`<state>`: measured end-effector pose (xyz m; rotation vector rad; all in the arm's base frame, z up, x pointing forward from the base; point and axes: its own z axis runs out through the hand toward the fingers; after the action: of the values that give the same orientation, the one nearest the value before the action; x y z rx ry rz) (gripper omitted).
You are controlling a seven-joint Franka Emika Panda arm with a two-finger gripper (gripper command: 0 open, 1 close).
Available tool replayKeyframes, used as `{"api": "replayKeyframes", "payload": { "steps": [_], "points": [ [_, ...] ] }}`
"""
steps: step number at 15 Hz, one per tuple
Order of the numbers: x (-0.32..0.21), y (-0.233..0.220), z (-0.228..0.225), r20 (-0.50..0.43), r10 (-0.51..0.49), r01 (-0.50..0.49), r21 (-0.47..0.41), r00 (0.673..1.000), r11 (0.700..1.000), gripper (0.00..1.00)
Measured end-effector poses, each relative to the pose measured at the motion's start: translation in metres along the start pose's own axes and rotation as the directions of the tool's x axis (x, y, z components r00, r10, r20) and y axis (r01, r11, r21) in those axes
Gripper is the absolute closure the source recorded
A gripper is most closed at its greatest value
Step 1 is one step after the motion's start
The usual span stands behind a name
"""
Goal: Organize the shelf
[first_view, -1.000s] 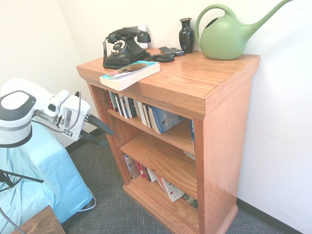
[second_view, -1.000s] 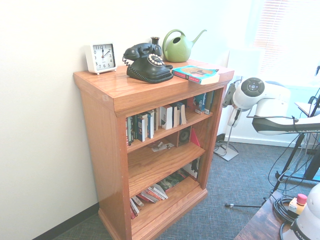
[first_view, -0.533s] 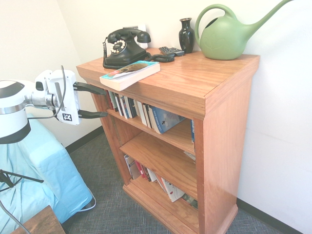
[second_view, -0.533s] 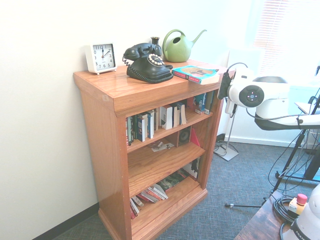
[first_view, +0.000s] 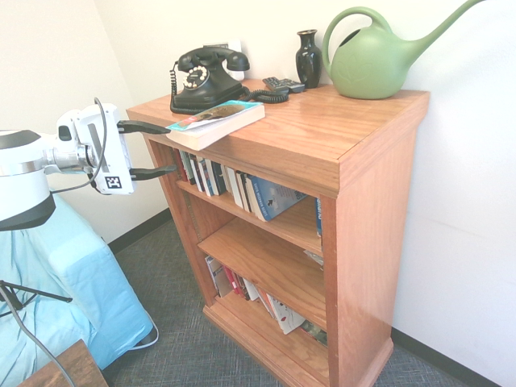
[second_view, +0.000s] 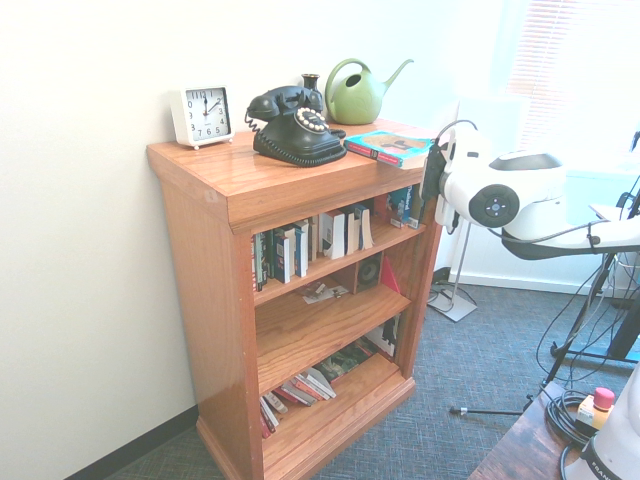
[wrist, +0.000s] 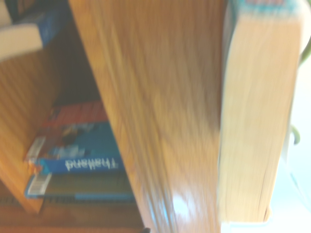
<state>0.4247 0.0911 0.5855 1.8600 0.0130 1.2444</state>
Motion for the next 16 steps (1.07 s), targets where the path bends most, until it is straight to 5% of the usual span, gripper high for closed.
{"api": "replayKeyframes", "payload": {
  "steps": [12, 13, 16],
  "points": [
    [0.055, -0.055, 0.056, -0.009, 0.019, -0.019, 0.018, 1.000, 1.000, 0.00],
    [0.058, -0.054, 0.060, -0.007, 0.024, -0.024, 0.013, 1.000, 1.000, 1.00],
    [0.063, -0.052, 0.069, 0.001, 0.034, -0.034, -0.003, 0.999, 0.999, 1.00]
  ]
}}
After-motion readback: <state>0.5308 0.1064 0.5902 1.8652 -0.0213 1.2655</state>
